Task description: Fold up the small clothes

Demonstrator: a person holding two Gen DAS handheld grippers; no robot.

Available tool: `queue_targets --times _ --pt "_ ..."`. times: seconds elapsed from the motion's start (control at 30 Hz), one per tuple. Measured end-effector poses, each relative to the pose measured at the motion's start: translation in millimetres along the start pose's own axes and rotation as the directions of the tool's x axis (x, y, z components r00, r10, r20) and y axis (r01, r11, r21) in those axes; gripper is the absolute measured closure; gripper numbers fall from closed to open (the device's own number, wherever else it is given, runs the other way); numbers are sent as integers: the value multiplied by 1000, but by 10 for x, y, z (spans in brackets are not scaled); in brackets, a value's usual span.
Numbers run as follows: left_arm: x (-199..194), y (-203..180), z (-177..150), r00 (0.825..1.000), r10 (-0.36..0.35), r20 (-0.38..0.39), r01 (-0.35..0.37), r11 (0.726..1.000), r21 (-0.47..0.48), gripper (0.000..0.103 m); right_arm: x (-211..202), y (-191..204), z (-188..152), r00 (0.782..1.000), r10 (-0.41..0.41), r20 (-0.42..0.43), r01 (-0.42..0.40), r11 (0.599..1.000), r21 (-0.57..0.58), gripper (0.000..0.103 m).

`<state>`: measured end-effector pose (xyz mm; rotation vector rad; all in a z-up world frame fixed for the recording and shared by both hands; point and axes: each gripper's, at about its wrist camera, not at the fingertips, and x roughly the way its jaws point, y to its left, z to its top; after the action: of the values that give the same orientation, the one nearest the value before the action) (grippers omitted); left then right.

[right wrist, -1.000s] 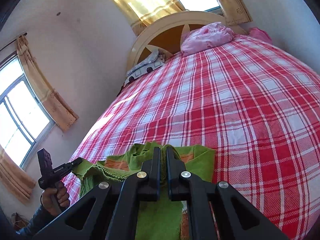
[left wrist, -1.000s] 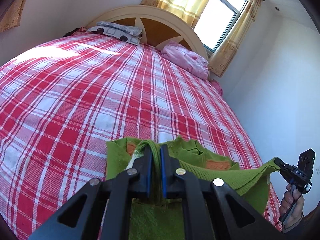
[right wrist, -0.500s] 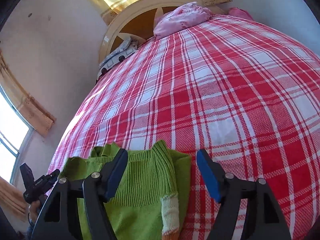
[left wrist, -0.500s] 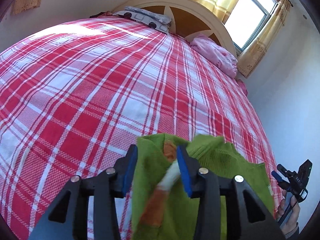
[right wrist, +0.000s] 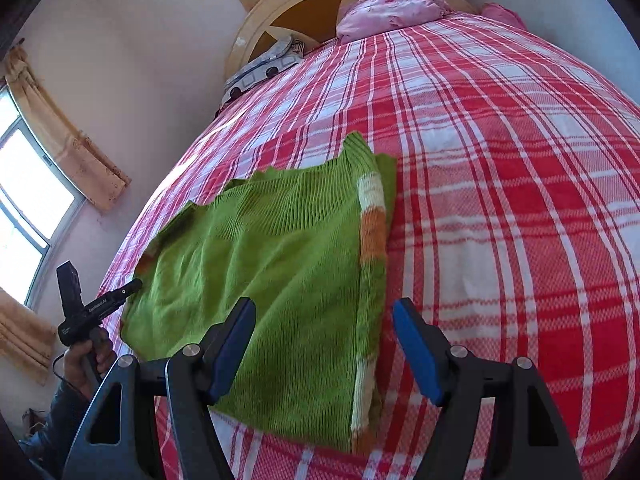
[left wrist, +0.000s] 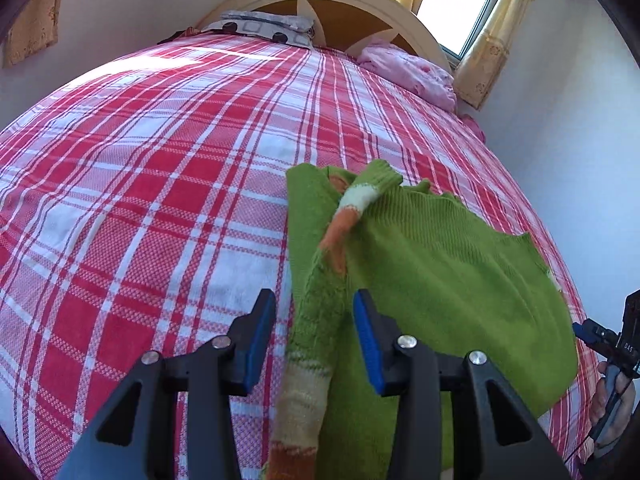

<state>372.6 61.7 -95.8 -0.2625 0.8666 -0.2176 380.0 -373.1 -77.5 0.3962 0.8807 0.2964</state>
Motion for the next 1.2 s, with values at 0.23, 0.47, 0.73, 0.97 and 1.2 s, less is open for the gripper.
queue_targets --times 0.23,0.47,0.73,0.97,1.2 --pt "-4 57 -83 997 -77 -14 77 997 -19 93 71 -16 -219 999 -25 -42 24 1000 -12 82" --pt "-181 193 -183 986 -163 -33 158 980 -119 96 -94 24 -265 1000 21 -23 -21 999 -26 89" --pt "-228 253 -361 990 -142 -12 138 978 -155 81 -45 7 -408 998 52 -27 -53 999 -5 71" --pt "-286 243 -476 990 -139 -35 134 984 -116 97 -123 -40 -561 998 27 -61 -28 1000 -10 97" --pt "-405 103 -457 1000 -10 -9 10 1000 0 88 -200 17 -493 999 -49 -20 48 997 -64 56"
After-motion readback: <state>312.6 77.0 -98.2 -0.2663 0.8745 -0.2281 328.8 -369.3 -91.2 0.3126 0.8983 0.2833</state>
